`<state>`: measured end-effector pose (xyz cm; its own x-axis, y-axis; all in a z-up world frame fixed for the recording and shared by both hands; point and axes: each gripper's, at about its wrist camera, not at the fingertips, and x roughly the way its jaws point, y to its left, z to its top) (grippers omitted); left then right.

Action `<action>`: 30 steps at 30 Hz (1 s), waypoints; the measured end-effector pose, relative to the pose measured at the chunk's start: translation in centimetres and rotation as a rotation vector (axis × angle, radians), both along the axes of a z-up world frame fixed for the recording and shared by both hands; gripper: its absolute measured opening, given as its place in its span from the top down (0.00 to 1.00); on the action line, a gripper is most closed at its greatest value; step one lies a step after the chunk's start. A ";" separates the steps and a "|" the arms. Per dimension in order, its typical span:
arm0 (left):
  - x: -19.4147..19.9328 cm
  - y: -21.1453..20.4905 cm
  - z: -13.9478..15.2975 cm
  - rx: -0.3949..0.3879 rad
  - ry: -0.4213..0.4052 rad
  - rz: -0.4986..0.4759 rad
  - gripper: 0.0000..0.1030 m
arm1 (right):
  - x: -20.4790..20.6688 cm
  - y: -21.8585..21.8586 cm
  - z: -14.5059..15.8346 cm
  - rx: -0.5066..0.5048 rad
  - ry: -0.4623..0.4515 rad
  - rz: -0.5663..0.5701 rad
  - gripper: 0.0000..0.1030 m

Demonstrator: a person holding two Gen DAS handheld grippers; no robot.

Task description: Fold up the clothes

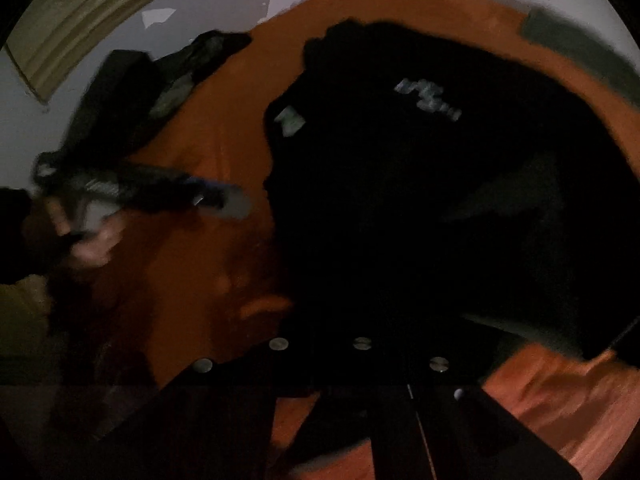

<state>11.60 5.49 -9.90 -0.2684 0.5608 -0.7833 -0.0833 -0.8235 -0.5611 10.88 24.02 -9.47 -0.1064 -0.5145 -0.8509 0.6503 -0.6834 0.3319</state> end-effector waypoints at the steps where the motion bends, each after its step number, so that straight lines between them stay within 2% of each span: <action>1: 0.1 -0.1 0.0 0.011 -0.001 0.005 0.52 | 0.4 0.0 -0.3 -0.002 -0.026 0.017 0.98; 4: 0.5 -0.7 0.6 0.040 0.034 0.039 0.52 | 1.0 0.0 -0.9 -0.010 -0.078 0.070 0.98; 7: 0.5 -0.9 1.6 0.080 0.073 0.049 0.52 | 0.6 -0.3 0.0 -0.058 -0.098 0.116 0.98; 8: 0.5 -0.8 1.8 0.088 0.074 0.046 0.52 | 0.6 -0.6 0.5 -0.072 -0.080 0.132 0.98; 13: -0.1 0.3 1.4 0.120 0.026 0.039 0.52 | 2.5 -3.4 0.9 -0.080 0.001 0.228 0.98; 16: -0.1 0.5 1.0 0.141 -0.021 0.061 0.52 | 3.7 -4.4 0.0 -0.087 -0.003 0.228 0.97; 20: 1.3 -0.1 0.7 0.156 -0.046 0.138 0.52 | 4.0 -4.4 0.0 -0.090 0.023 0.218 0.97; 24: 1.5 0.5 0.3 0.174 -0.084 0.122 0.52 | 4.0 -4.7 -0.2 -0.073 0.051 0.231 0.98; 30: 0.6 1.4 1.1 0.175 -0.061 0.076 0.51 | 5.0 -4.7 0.4 -0.043 0.089 0.245 0.97</action>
